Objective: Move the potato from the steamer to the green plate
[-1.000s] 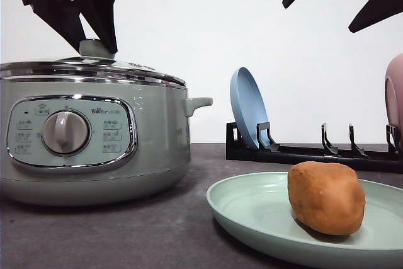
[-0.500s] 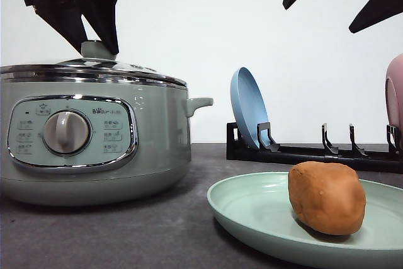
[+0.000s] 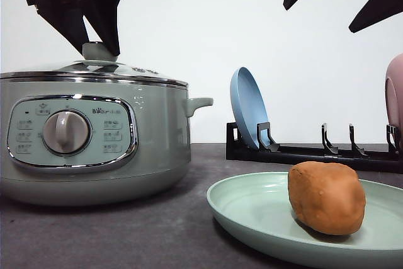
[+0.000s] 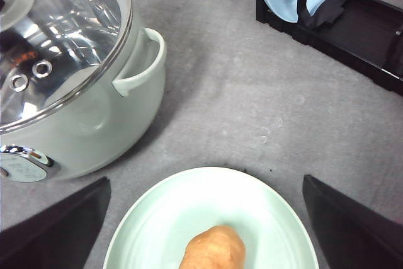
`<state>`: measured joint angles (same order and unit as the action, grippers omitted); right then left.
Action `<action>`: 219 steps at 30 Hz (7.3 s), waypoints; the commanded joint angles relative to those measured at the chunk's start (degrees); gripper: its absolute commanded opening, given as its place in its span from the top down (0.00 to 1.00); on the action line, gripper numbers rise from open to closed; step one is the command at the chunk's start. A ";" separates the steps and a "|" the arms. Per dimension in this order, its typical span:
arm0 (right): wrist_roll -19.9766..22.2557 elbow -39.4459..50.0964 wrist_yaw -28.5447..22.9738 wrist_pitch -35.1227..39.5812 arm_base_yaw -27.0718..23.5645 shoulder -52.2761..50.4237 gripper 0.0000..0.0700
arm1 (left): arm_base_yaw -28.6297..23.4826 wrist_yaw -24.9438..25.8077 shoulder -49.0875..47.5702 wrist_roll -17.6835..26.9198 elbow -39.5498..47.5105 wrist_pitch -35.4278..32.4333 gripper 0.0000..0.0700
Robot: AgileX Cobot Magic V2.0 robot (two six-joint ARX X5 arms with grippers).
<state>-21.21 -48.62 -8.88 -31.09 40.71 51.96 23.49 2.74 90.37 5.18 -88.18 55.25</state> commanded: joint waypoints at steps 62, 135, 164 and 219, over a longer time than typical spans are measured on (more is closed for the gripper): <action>2.36 -0.98 19.37 -6.16 0.42 0.35 0.99 | 1.73 12.39 -21.46 -2.00 -1.46 9.83 0.99; 2.36 -0.98 19.37 -4.50 0.42 0.35 0.99 | -26.62 -2.80 -90.20 4.17 85.63 -44.19 0.99; 2.36 -0.98 19.37 -4.48 0.42 0.35 0.99 | -26.62 -2.80 -90.18 2.66 87.50 -44.42 0.99; 20.36 40.85 13.55 28.96 -34.23 -48.19 0.99 | -26.62 -2.80 -90.18 2.68 87.50 -44.40 0.99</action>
<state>-1.28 -7.94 4.51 -2.58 6.57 4.04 -2.98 -0.10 0.30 8.16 -1.85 10.48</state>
